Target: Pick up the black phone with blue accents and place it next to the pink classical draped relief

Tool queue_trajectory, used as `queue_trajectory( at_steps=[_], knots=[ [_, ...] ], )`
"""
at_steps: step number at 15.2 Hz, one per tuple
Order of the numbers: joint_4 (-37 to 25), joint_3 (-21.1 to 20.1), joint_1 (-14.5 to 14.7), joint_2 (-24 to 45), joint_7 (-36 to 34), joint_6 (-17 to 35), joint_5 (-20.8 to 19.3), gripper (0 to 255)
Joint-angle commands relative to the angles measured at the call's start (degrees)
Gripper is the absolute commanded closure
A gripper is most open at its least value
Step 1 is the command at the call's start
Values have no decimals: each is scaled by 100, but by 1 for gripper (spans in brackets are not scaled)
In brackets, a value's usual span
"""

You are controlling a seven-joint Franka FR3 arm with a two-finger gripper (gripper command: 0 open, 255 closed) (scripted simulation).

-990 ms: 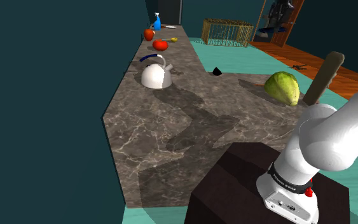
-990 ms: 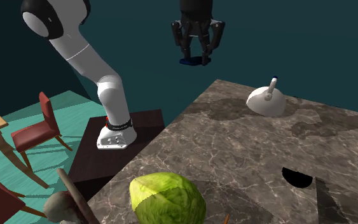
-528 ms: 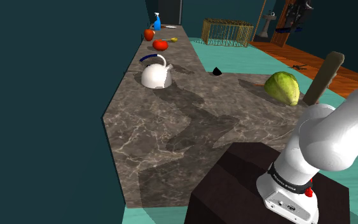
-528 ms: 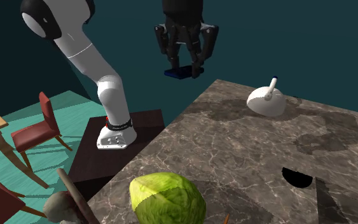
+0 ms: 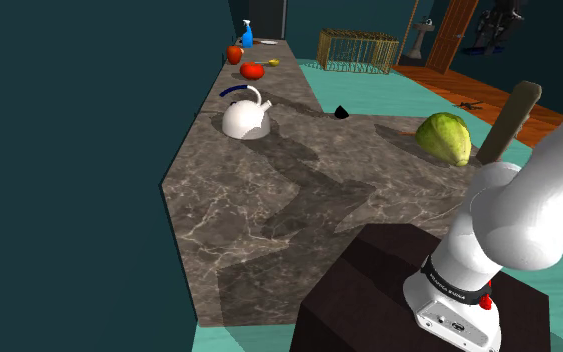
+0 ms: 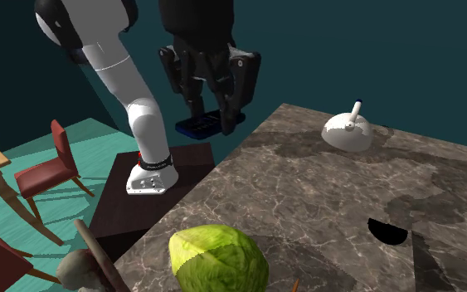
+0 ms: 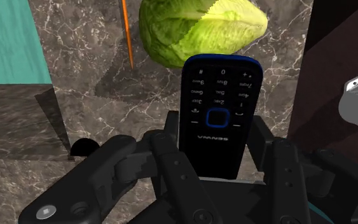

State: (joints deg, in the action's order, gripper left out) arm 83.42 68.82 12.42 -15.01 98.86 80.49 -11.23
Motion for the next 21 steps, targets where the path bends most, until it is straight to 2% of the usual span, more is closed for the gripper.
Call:
queue_trajectory(
  at_steps=[1, 2, 3, 5, 8, 10, 15, 21],
  knots=[
    [-380, 1239, 602, 519, 608, -5, 450, 255],
    [-579, 2347, 1467, 669, 837, -37, 599, 255],
    [-803, 3064, 2276, 444, 815, -109, 381, 255],
    [-1324, 3375, 3064, -278, 617, -343, -354, 255],
    [-2294, 3954, 4091, -1028, 666, -756, -1088, 255],
    [-3242, 4367, 4871, -1557, 831, -1146, -1601, 255],
    [-2156, 4090, 4075, -1265, 812, -470, -1253, 255],
    [-1204, 3853, 3417, -1038, 836, 190, -1006, 255]
  ],
)
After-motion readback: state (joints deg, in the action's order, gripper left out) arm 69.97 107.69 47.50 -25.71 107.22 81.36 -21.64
